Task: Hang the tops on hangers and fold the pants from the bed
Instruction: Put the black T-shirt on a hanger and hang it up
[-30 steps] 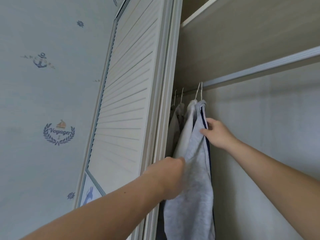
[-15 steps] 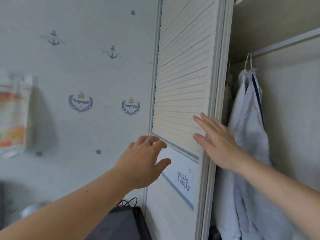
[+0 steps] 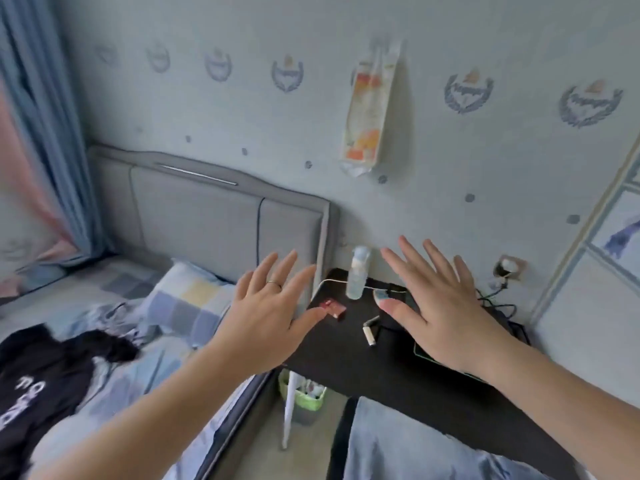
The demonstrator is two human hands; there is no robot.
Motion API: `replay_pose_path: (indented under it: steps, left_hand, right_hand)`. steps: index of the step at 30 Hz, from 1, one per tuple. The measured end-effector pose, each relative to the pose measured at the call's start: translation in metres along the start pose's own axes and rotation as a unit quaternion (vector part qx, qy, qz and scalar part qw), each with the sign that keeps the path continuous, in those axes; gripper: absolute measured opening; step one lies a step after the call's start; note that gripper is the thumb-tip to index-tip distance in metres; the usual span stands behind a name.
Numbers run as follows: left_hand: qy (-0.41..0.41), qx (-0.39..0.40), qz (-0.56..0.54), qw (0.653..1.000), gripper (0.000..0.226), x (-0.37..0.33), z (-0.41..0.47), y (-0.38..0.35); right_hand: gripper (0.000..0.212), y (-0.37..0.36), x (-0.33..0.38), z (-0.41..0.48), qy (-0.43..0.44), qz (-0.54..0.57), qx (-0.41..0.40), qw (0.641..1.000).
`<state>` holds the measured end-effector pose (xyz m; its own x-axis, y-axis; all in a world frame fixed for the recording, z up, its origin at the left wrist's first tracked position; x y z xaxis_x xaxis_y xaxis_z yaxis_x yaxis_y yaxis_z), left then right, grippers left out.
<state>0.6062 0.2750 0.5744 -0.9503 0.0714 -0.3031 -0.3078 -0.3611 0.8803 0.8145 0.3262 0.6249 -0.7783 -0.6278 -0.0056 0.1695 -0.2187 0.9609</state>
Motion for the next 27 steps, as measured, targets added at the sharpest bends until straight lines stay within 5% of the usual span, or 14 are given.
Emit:
replay_pose_path:
  steps: [6, 14, 27]
  left_hand:
    - [0.211, 0.042, 0.007, 0.977, 0.082, 0.149, -0.133, -0.030]
    - [0.458, 0.055, -0.042, 0.886, 0.069, 0.274, -0.276, -0.062]
    - [0.616, 0.079, -0.092, 0.778, 0.068, 0.434, -0.278, -0.093]
  right_hand:
    - [0.071, -0.117, 0.153, 0.039, 0.139, 0.095, 0.094, 0.981]
    - [0.061, -0.251, 0.303, 0.072, 0.238, 0.205, 0.246, 0.917]
    - [0.081, -0.406, 0.401, 0.189, 0.271, 0.194, 0.400, 0.853]
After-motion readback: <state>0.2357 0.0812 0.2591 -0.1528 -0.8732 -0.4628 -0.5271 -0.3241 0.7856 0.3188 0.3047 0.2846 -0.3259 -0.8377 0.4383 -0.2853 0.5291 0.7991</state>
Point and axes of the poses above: each hand's wrist, its own z-axis towards the middle knuckle, its own y-axis out of the back of the hand, x = y × z, the point moved 9 cm from there along z, towards the middle knuckle, and after that the axes turned 4 degrees about -z, right-handed, at the moved point
